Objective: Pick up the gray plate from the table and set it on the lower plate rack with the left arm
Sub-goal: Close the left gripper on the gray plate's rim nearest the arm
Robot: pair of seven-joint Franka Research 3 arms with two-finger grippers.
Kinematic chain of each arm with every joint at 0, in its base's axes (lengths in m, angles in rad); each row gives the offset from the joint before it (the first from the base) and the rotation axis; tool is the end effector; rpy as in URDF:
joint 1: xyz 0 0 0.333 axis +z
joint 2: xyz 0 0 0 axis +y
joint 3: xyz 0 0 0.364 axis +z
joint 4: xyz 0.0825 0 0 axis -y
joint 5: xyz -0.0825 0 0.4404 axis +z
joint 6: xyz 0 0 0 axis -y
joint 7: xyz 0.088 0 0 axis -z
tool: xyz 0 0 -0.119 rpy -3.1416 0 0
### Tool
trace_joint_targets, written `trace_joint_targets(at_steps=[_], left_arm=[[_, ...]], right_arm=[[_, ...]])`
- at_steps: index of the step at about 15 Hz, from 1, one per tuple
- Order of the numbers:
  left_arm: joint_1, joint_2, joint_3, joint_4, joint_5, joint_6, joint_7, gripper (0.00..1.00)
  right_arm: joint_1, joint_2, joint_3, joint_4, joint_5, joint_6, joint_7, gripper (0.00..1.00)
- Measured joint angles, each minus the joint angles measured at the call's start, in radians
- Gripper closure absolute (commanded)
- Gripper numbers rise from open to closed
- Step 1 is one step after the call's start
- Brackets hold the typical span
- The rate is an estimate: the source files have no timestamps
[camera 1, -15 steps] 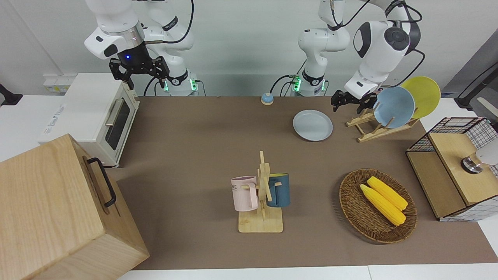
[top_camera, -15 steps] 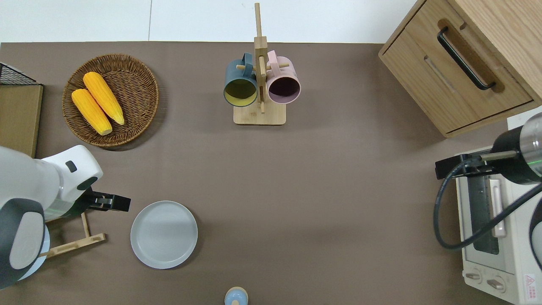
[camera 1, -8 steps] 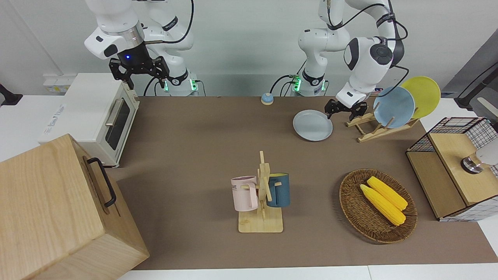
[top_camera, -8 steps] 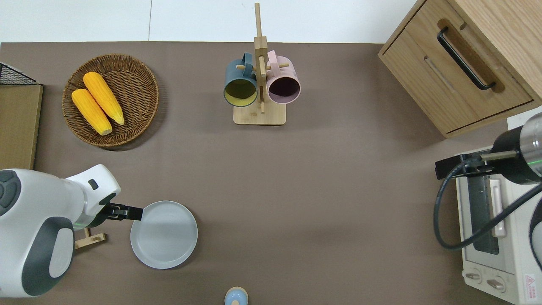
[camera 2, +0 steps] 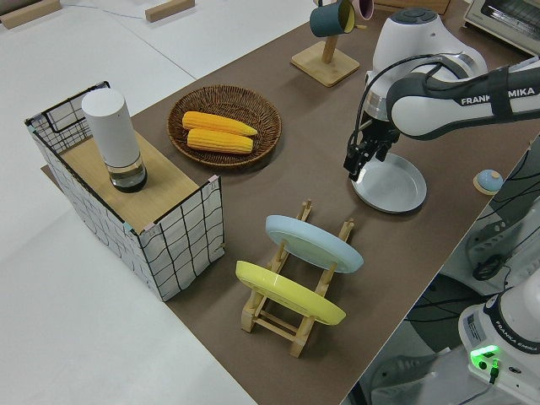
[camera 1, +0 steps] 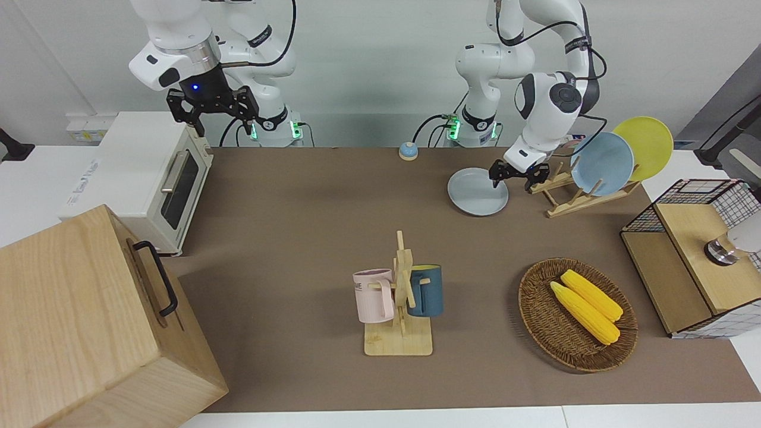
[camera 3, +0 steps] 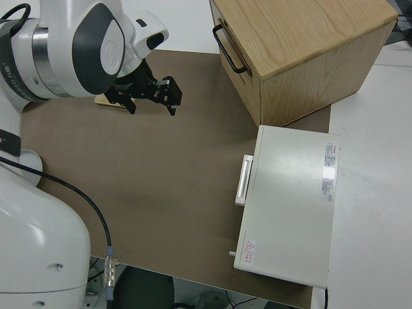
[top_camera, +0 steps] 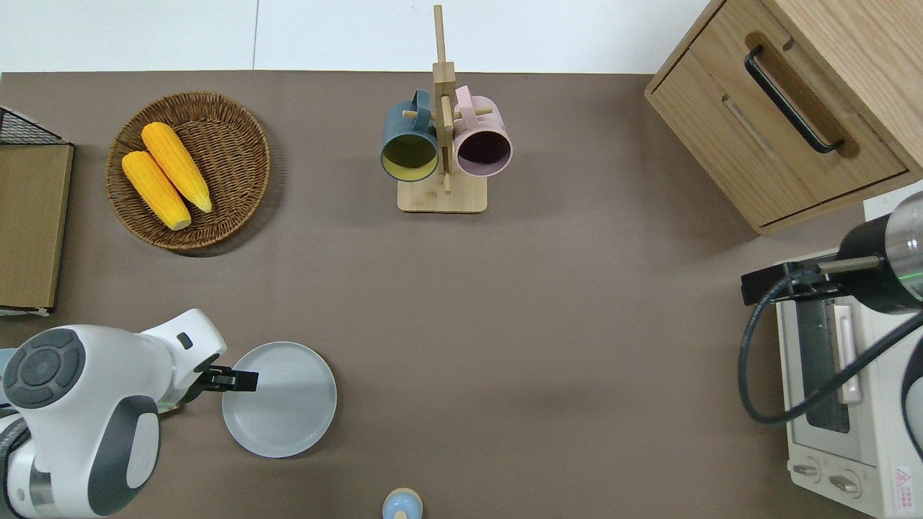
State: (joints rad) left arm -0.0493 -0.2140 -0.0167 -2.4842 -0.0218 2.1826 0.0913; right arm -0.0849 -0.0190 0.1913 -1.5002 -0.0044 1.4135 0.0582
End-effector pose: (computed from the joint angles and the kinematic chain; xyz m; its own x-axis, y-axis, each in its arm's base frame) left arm 0.4696 -0.0320 0.3596 0.9859 -0.1433 -0.0860 -0.1420 -0.9896 0.0211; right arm 0.5833 0.0630 0.6952 0.9966 0.0470 -0.0674 0.0479 -0.9988 0.0119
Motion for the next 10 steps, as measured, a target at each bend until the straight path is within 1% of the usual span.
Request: trace_joint_targets(at_steps=[4, 10], left_arm=[[0.000, 0.000, 0.000, -0.065, 0.000, 0.064, 0.009, 0.01], [0.000, 0.002, 0.000, -0.096, 0.000, 0.092, 0.020, 0.01]], right_arm=[[0.000, 0.000, 0.000, 0.000, 0.000, 0.000, 0.000, 0.013], [0.000, 0.000, 0.000, 0.000, 0.000, 0.000, 0.000, 0.011]])
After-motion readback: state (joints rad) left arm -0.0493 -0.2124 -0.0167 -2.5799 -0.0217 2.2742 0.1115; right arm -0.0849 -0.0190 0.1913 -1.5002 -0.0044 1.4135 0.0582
